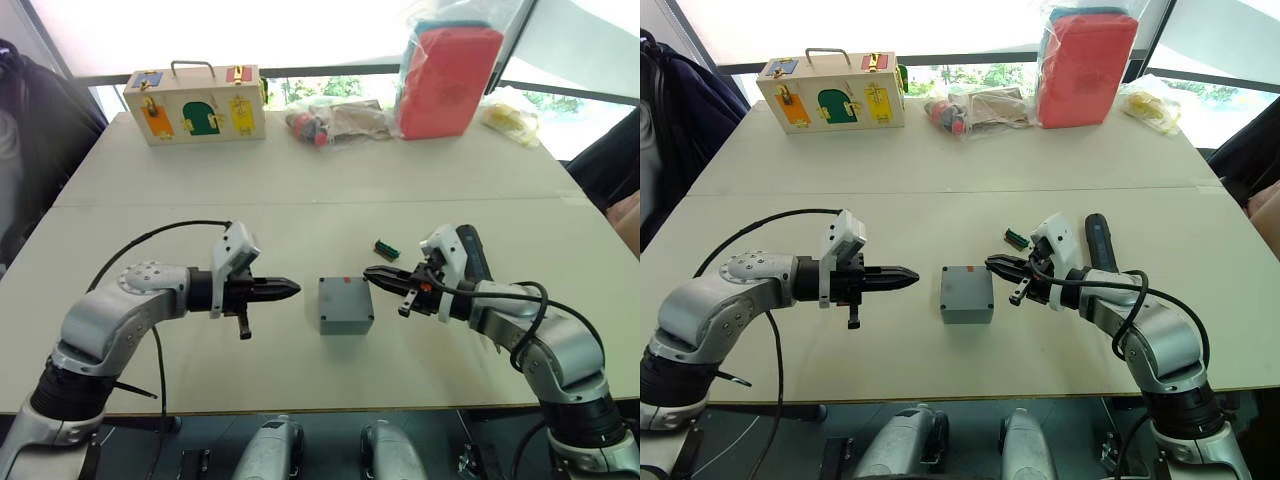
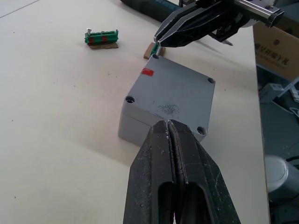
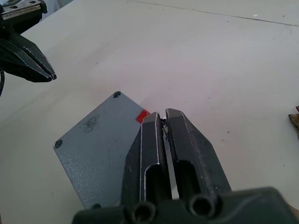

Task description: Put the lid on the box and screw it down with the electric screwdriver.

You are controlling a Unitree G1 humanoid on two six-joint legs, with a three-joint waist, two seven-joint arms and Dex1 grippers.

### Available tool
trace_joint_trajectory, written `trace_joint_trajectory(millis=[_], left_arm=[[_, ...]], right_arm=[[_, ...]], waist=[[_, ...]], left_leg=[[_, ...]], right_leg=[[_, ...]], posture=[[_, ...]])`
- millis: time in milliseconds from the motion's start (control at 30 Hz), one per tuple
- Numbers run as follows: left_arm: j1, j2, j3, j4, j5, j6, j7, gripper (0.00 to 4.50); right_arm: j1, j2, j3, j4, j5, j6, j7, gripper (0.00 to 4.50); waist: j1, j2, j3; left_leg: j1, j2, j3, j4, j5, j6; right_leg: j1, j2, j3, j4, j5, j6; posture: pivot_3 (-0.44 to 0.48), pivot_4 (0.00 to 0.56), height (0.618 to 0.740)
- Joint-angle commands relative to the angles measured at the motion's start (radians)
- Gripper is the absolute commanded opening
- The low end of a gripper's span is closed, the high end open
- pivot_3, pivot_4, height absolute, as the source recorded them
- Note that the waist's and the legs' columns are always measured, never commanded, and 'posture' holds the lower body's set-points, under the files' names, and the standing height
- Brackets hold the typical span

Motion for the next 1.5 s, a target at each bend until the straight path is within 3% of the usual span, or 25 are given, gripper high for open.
trace_joint_trajectory(millis=[33, 1500], left_arm=[[0.002, 0.000, 0.006, -0.008, 0.004, -0.022, -0.011, 0.00], [-0.036, -0.026, 0.007, -0.053, -0.016, 0.040, 0.034, 0.00]], right_arm=[[-0.018, -0.004, -0.032, -0.026, 0.017, -0.012, -0.002, 0.10], [0.000, -0.017, 0.026, 0.012, -0.022, -0.030, 0.010, 0.10]], waist=[[0.000, 0.000, 0.000], [0.000, 0.000, 0.000]], left_leg=[[0.000, 0.000, 0.000, 0.000, 0.000, 0.000], [0.000, 0.000, 0.000, 0.000, 0.000, 0.000]], right_leg=[[0.000, 0.000, 0.000, 0.000, 0.000, 0.000], [0.000, 0.000, 0.000, 0.000, 0.000, 0.000]], posture=[[0.000, 0.150, 0.740], [0.000, 0.150, 0.740]])
